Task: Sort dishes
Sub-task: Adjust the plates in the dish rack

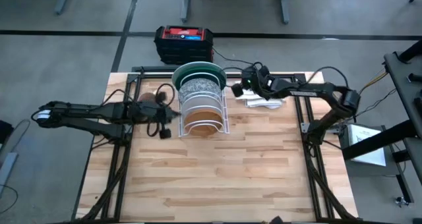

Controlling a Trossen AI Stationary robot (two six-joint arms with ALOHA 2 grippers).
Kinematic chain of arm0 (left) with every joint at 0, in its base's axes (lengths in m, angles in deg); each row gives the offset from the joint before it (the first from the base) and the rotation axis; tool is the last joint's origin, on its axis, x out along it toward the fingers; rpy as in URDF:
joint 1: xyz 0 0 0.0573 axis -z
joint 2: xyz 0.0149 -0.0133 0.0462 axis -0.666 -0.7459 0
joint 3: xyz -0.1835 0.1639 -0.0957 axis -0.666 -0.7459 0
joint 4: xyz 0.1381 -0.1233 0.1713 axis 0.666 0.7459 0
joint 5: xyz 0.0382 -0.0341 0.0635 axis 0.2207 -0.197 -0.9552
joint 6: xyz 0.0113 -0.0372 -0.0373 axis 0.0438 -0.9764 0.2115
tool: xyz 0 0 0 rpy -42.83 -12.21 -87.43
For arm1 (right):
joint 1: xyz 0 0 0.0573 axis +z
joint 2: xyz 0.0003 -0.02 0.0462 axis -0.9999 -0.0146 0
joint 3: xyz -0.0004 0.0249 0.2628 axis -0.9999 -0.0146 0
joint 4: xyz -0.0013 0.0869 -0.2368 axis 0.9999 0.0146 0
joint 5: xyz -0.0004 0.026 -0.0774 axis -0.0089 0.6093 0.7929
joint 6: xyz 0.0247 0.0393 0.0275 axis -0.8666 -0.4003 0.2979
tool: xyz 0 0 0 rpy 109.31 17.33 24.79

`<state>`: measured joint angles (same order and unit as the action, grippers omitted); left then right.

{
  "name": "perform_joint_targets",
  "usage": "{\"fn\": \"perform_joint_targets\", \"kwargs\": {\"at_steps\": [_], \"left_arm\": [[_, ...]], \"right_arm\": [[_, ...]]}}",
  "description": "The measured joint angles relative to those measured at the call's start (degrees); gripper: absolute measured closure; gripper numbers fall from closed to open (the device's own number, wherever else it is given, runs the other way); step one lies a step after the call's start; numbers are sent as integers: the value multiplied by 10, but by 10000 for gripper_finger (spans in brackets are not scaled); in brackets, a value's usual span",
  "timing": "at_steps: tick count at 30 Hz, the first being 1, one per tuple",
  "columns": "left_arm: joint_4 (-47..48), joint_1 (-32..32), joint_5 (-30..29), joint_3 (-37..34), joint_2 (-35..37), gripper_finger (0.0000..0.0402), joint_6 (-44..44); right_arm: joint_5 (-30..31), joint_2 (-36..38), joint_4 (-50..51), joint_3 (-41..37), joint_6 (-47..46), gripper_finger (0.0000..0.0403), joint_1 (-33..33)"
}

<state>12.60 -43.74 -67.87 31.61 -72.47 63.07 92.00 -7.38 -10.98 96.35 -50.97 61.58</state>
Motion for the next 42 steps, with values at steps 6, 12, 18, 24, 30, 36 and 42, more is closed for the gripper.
{"fn": "perform_joint_targets", "kwargs": {"at_steps": [6, 12, 18, 24, 30, 36, 42], "left_arm": [[-161, 1, 195, -42, -4, 402, 90], [-195, 0, 195, -90, 21, 401, 148], [-198, -1, 196, -138, 96, 401, 104], [-170, 0, 297, -188, 121, 401, -41], [-184, 1, 335, -228, 88, 401, -142], [-181, 2, 391, -233, 43, 401, -174], [-192, 5, 391, -234, -2, 401, -156]], "right_arm": [[-125, 87, -41, -60, 63, 403, 60], [-324, 182, -217, -176, 201, 403, 130], [-355, 231, -343, -282, 177, 403, 133], [-344, 196, -325, -322, 132, 403, 162], [-345, 133, -327, -326, 71, 403, 200], [-341, 67, -329, -325, 14, 403, 225], [-338, 26, -335, -311, 2, 403, 227]]}}
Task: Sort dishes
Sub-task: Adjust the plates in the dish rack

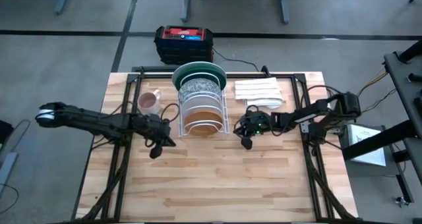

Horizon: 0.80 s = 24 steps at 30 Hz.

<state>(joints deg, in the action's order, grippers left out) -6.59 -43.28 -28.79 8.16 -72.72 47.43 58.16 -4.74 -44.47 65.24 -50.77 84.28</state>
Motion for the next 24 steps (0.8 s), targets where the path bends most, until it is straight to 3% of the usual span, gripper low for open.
{"fn": "perform_joint_targets", "kwargs": {"at_steps": [14, 24], "left_arm": [[-72, 20, -71, 0, -71, 401, -3], [-115, 81, -209, -11, -113, 401, -11]], "right_arm": [[-24, -64, -16, 20, -21, 403, 1], [-38, -116, -39, 41, -18, 403, 4]]}}
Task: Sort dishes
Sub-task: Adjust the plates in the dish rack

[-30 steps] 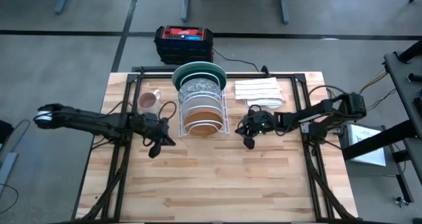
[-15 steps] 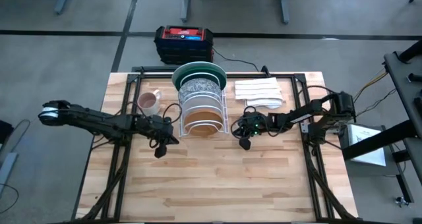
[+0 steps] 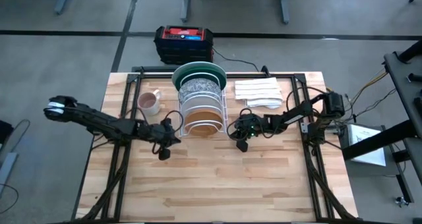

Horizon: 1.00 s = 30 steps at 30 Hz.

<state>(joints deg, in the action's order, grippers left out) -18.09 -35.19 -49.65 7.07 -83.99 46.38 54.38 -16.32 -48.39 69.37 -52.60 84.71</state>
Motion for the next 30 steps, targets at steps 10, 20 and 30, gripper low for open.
{"fn": "perform_joint_targets", "kwargs": {"at_steps": [10, 20, 30], "left_arm": [[-15, 6, -46, -7, -56, 401, -11], [-47, 6, -80, -6, -117, 401, -14], [-32, 6, -139, -6, -118, 401, -19]], "right_arm": [[4, -4, -8, 7, 17, 403, 0], [4, -12, -10, 10, 12, 403, 0], [4, -12, -10, 10, 6, 403, 0]]}}
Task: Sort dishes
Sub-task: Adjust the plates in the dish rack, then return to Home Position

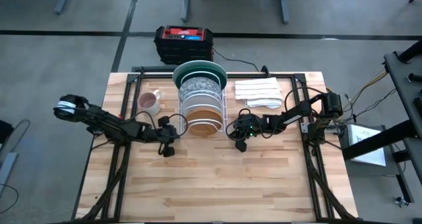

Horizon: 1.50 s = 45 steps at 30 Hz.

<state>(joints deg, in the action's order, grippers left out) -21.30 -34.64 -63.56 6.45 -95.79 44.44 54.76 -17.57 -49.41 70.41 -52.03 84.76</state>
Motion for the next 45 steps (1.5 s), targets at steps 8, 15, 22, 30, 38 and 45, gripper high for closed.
{"fn": "perform_joint_targets", "kwargs": {"at_steps": [8, 15, 22, 30, 38, 45], "left_arm": [[4, -1, 0, -1, 1, 401, -8], [13, -2, 49, -2, 18, 401, -4], [67, -1, 100, -4, 73, 401, -5], [103, 0, 147, 16, 199, 401, -1], [149, -1, 137, 54, 344, 402, 155], [166, -2, 126, 35, 480, 401, 191]], "right_arm": [[0, 0, 0, 0, 0, 403, 0], [-6, 28, 35, -4, 2, 403, 0], [-47, 91, 127, -5, -1, 403, -2], [-29, 185, 150, -15, 75, 403, 4], [-14, 297, 120, -25, 217, 403, -4], [-14, 395, 120, -68, 263, 403, -12]]}}
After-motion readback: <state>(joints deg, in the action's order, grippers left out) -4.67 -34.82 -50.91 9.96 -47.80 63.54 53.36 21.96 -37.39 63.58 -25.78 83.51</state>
